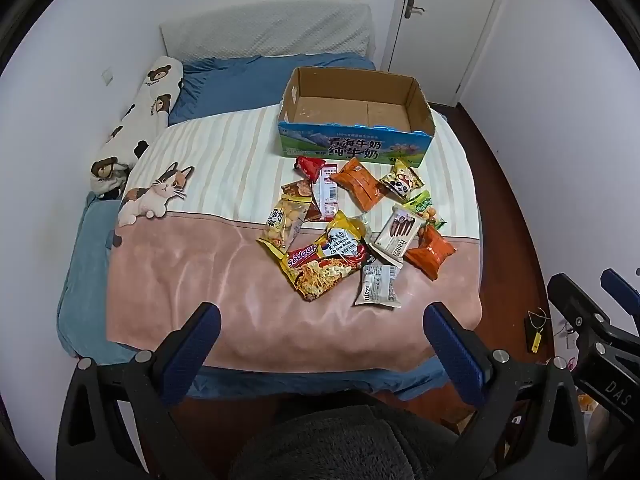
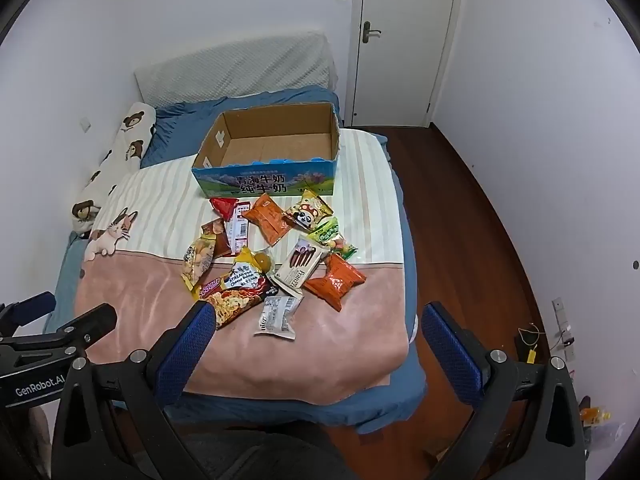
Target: Organize snacks
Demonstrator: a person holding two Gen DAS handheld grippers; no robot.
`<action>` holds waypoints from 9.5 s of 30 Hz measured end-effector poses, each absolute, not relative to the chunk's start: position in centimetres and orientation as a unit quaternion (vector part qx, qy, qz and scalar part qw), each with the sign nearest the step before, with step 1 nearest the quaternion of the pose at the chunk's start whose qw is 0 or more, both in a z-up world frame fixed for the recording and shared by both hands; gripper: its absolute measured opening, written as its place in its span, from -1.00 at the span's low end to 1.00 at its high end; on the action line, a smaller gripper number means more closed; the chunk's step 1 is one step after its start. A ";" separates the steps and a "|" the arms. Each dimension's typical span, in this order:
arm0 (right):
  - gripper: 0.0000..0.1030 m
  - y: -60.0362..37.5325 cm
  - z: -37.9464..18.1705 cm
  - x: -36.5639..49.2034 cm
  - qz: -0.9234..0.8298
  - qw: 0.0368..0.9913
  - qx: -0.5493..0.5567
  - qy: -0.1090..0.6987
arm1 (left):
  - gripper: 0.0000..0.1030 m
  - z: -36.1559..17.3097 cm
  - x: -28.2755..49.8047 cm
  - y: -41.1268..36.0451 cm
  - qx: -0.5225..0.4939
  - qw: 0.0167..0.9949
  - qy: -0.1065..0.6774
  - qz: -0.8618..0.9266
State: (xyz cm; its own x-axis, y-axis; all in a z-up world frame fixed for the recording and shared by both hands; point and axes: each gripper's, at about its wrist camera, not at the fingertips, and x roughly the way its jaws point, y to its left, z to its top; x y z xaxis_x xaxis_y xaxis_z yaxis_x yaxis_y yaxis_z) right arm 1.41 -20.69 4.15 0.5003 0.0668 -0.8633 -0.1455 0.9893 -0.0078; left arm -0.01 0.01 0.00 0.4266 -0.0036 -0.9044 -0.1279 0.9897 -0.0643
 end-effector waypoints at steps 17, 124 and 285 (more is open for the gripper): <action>1.00 -20.4 4.0 1.2 0.069 0.864 -0.037 0.498 | 1.00 0.1 -0.4 0.6 -0.062 0.845 0.530 0.038; 1.00 -21.8 -26.3 13.7 0.020 0.729 0.111 0.676 | 0.86 -32.8 17.4 -5.1 0.235 0.687 0.667 -0.164; 0.94 -13.1 -10.8 30.9 0.170 0.798 0.047 0.576 | 0.95 -10.8 23.7 11.0 -0.062 0.851 0.520 0.035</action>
State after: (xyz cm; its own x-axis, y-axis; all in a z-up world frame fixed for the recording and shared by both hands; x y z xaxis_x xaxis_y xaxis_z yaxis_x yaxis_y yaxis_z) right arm 30.88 -13.12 -10.79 0.2779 0.3256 -0.9037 -0.2181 0.9376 0.2707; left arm 23.73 11.01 -10.81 0.4562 -0.0046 -0.8899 -0.1248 0.9898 -0.0691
